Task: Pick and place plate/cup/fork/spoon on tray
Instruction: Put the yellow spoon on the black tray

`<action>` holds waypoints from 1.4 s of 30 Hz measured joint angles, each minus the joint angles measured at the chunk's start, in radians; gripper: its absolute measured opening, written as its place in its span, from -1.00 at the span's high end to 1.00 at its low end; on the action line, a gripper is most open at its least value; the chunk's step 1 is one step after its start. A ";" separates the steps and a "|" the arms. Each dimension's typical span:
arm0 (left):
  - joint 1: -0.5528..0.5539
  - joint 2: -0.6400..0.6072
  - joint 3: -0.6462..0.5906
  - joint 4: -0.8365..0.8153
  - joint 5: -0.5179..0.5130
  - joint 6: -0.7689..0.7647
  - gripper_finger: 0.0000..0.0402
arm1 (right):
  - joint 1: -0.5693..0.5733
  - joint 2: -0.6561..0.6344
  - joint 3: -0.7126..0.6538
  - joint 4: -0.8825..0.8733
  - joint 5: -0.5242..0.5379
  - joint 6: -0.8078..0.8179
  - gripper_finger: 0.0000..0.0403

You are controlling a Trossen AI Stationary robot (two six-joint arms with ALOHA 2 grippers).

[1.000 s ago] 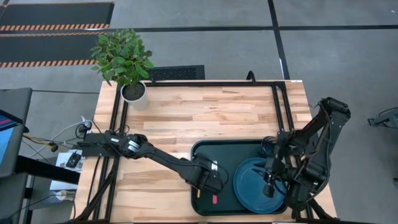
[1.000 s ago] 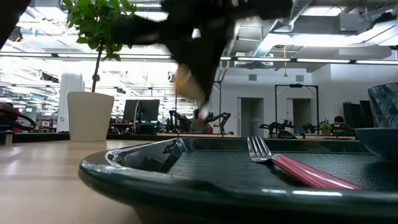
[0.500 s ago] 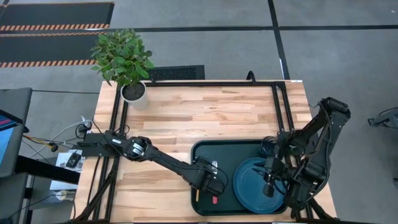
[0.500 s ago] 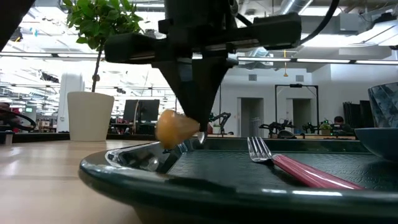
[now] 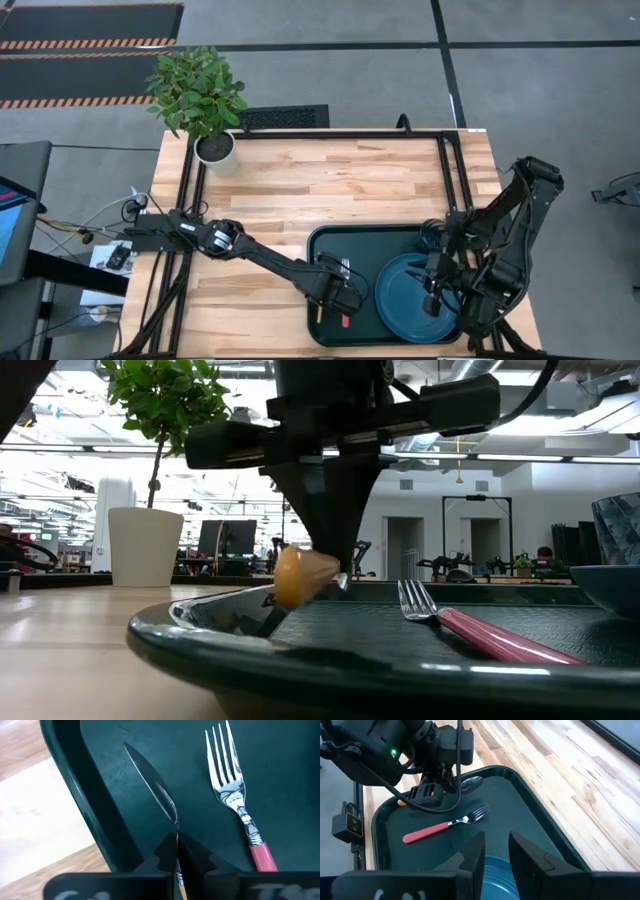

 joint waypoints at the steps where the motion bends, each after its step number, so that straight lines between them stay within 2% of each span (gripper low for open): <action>1: 0.000 0.000 0.000 -0.001 0.000 0.001 0.99 | 0.000 0.000 0.000 0.000 0.000 0.000 0.44; 8: 0.000 0.000 0.000 -0.003 -0.020 0.006 0.86 | 0.000 0.000 0.000 0.001 -0.038 -0.020 0.44; 18: 0.000 0.000 0.003 -0.007 -0.058 0.017 0.50 | 0.000 0.000 0.000 0.014 -0.041 -0.027 0.44; 22: -0.010 -0.002 0.083 -0.104 -0.091 0.051 0.44 | -0.017 0.000 -0.025 0.104 -0.050 -0.133 0.44; 25: -0.033 -0.015 0.119 -0.192 -0.138 0.044 0.43 | -0.048 0.001 -0.055 0.194 -0.110 -0.220 0.44; 29: -0.041 -0.031 0.082 -0.172 -0.064 0.028 0.43 | -0.073 0.001 -0.079 0.234 -0.160 -0.249 0.44; 34: -0.021 0.011 0.017 -0.050 -0.046 0.023 0.43 | -0.071 0.001 -0.084 0.248 -0.158 -0.251 0.44; 42: -0.006 0.063 0.022 -0.032 0.003 0.012 0.43 | -0.054 0.001 -0.084 0.249 -0.162 -0.251 0.44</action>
